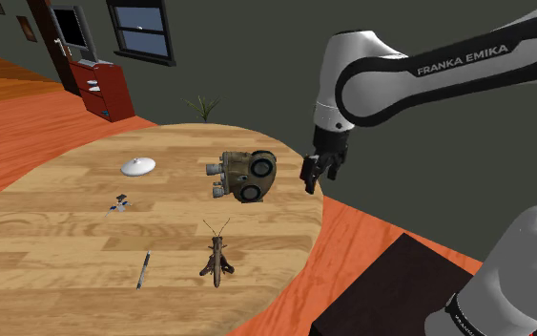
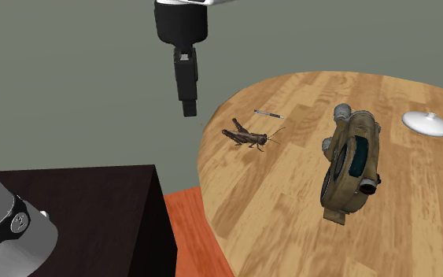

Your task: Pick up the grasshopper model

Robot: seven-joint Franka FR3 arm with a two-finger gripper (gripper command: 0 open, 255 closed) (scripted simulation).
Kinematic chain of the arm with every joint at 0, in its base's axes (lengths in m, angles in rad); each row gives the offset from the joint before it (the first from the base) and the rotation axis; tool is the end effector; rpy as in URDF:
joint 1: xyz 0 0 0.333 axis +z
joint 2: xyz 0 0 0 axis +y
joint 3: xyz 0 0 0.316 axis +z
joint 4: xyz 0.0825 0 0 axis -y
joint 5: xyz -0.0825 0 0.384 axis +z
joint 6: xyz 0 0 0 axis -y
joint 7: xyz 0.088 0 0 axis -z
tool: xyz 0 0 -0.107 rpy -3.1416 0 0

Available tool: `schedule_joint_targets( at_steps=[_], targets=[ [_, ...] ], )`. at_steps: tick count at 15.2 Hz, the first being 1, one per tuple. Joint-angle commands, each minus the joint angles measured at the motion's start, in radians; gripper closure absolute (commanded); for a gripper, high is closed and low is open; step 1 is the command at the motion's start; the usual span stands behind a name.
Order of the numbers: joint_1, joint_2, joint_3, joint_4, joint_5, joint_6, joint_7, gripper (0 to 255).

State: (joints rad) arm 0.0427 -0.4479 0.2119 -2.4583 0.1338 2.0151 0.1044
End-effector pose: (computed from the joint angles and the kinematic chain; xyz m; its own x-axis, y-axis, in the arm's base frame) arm 0.3943 0.1136 0.4539 0.9974 0.0720 -0.0053 0.0718 -0.9970 -0.0290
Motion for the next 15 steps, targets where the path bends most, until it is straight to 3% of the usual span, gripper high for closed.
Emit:
schedule_joint_targets(
  at_steps=[1, 8, 15],
  targets=[
    [0.006, 0.065, 0.026, 0.014, 0.008, 0.059, 0.032, 0],
    [0.015, 0.319, 0.096, 0.086, -0.010, 0.255, 0.137, 0],
    [0.043, 0.595, 0.127, 0.226, -0.097, 0.400, 0.266, 0]
  ],
)
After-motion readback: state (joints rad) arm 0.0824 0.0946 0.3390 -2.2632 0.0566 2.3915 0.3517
